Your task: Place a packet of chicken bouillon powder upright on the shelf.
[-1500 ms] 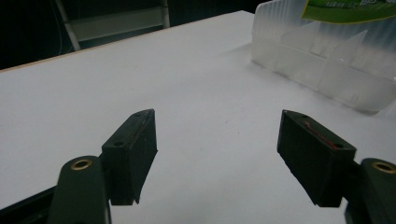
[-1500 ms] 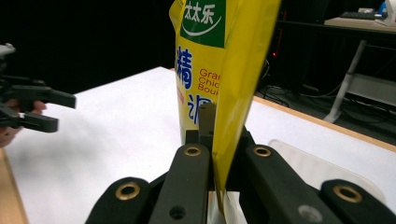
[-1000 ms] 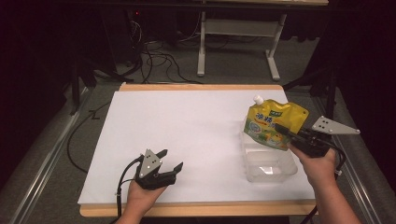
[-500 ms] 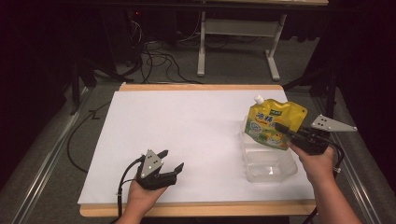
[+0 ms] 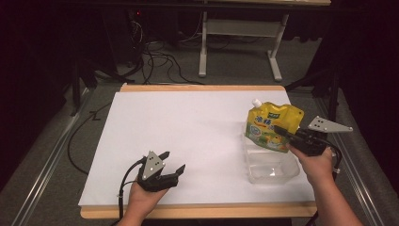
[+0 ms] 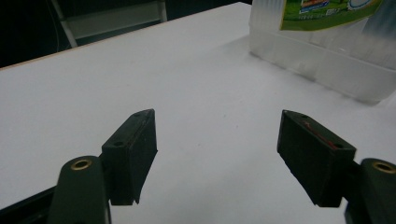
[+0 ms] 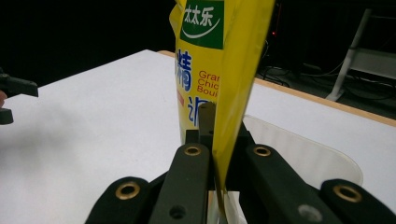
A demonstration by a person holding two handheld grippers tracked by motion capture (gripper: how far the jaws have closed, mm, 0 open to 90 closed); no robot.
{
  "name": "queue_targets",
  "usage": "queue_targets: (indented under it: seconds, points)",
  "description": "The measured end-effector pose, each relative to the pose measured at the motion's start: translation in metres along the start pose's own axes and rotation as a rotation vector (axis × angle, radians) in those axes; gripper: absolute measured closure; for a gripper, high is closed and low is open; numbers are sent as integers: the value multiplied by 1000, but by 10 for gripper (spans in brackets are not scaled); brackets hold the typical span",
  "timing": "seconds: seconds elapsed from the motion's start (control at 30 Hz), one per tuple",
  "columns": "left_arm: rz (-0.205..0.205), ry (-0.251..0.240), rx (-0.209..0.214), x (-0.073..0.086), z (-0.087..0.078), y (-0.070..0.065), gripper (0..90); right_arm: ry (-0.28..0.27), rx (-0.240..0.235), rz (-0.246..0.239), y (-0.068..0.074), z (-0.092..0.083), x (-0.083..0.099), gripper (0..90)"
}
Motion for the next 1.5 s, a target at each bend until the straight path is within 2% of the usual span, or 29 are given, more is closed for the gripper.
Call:
queue_targets:
  seconds: [0.63, 0.97, 1.27, 1.4, 1.5]
  points:
    - [7, 8, 0, 0, 0, -1, 291, 25, 10, -2, -6, 9, 3, 900]
    - [10, 10, -1, 1, 0, -1, 291, 26, 18, 13, -10, 13, 7, 900]
    - [10, 13, 2, 1, 1, -1, 292, 56, 35, 39, -15, 17, 20, 892]
    - [11, 14, 3, 1, 2, -2, 292, 61, 46, 34, -16, 15, 19, 884]
    - [11, 14, 4, 1, 2, -2, 292, 90, 51, 23, -15, 12, 21, 883]
Point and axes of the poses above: each handheld gripper's, and its own axes: z roughly forward along the jaws, x roughly out of its underside, y roughly to its left, the point moved 5 cm from there along z, roughly forward along the jaws, and after that the axes turned 4 degrees about z, right-handed, at the moved point
